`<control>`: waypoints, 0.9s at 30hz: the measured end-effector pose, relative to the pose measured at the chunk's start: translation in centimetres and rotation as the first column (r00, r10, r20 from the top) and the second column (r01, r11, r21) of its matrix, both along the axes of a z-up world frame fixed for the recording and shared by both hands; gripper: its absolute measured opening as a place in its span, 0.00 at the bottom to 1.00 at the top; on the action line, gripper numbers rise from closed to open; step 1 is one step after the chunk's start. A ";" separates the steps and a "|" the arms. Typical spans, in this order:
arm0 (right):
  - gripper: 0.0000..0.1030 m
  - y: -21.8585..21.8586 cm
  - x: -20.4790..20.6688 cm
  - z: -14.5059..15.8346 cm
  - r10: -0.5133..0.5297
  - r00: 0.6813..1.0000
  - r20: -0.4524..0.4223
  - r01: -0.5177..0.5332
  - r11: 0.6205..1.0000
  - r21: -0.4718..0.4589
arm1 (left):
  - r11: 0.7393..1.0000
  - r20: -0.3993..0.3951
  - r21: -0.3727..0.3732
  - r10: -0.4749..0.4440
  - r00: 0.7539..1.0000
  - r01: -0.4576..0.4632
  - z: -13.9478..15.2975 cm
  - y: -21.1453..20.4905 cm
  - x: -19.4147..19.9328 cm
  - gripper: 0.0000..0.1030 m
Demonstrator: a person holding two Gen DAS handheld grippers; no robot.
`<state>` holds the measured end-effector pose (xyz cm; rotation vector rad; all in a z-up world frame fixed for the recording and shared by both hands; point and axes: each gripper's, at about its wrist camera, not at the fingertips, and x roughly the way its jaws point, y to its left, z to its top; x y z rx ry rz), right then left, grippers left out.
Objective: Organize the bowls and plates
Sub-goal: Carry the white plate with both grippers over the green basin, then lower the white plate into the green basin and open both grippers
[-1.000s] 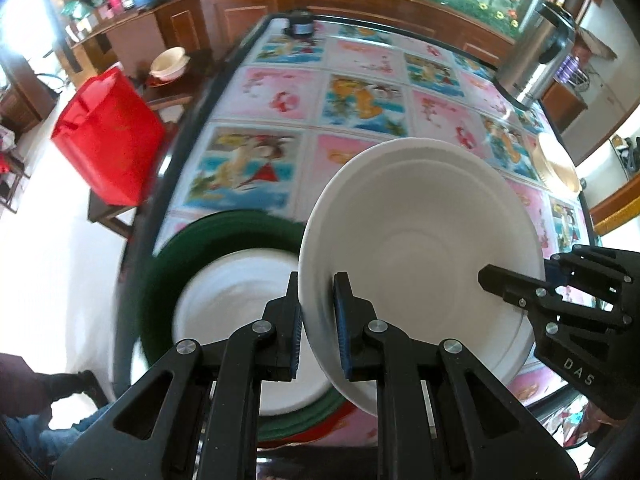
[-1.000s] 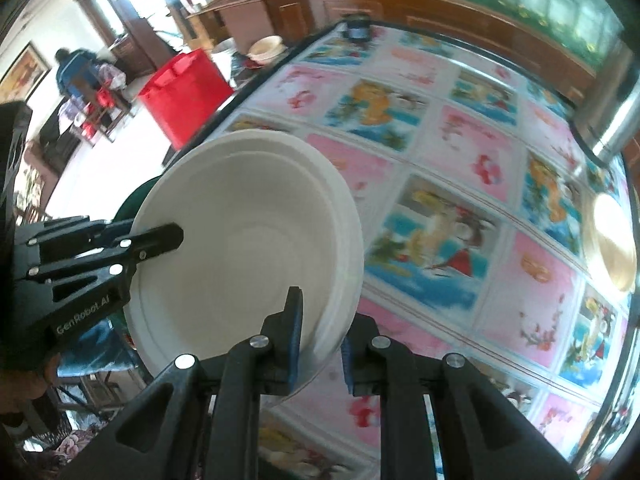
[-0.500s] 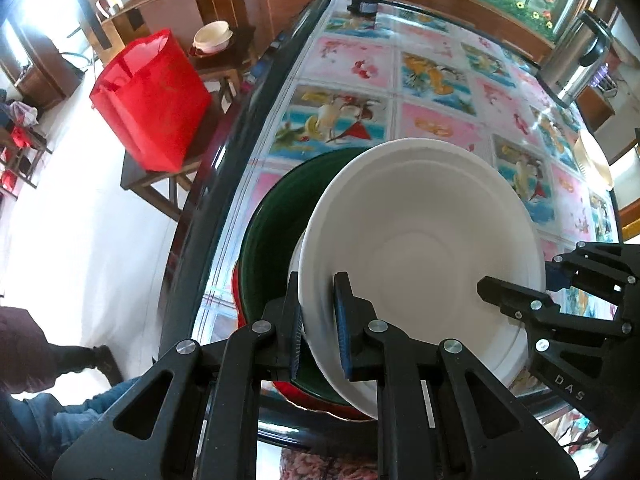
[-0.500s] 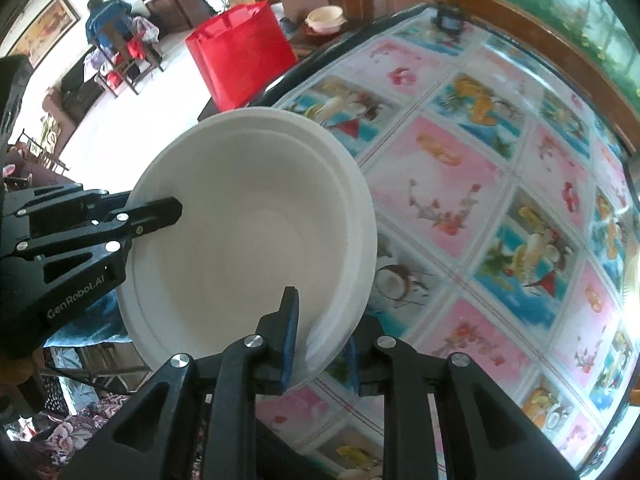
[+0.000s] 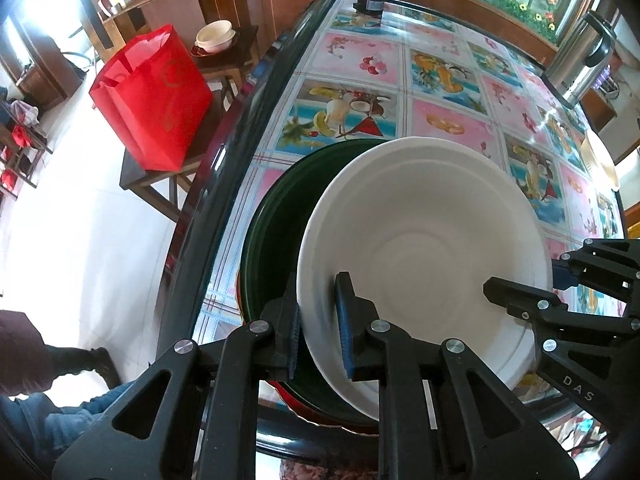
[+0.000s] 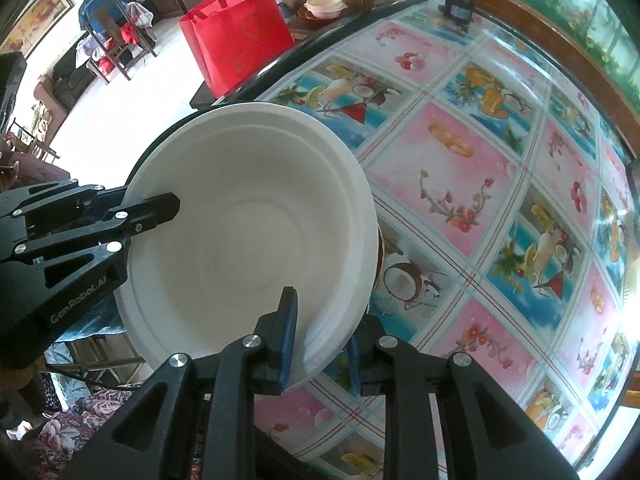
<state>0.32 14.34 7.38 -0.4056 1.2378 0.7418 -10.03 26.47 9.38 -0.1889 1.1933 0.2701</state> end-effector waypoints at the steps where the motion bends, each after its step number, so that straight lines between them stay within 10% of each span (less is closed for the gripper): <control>1: 0.23 0.0 0.1 0.0 -0.002 1.000 -0.005 0.002 1.000 0.001 | 1.000 0.001 -0.002 0.005 1.000 -0.005 0.0 0.1 0.0 0.16; 12: 0.38 -0.5 0.0 1.6 0.005 1.000 0.010 -0.005 1.000 0.026 | 0.998 0.029 0.047 0.041 0.999 -0.043 1.5 0.8 -0.6 0.21; 16: 0.43 -0.8 0.0 2.2 0.001 1.000 0.015 -0.002 0.999 0.041 | 0.995 0.065 0.080 0.051 0.997 -0.056 3.0 0.5 -0.9 0.53; 27: 0.50 -3.2 0.7 3.3 -0.042 0.999 0.020 0.040 0.996 0.079 | 0.992 0.143 0.123 0.009 0.990 -0.027 6.6 -2.3 0.7 0.54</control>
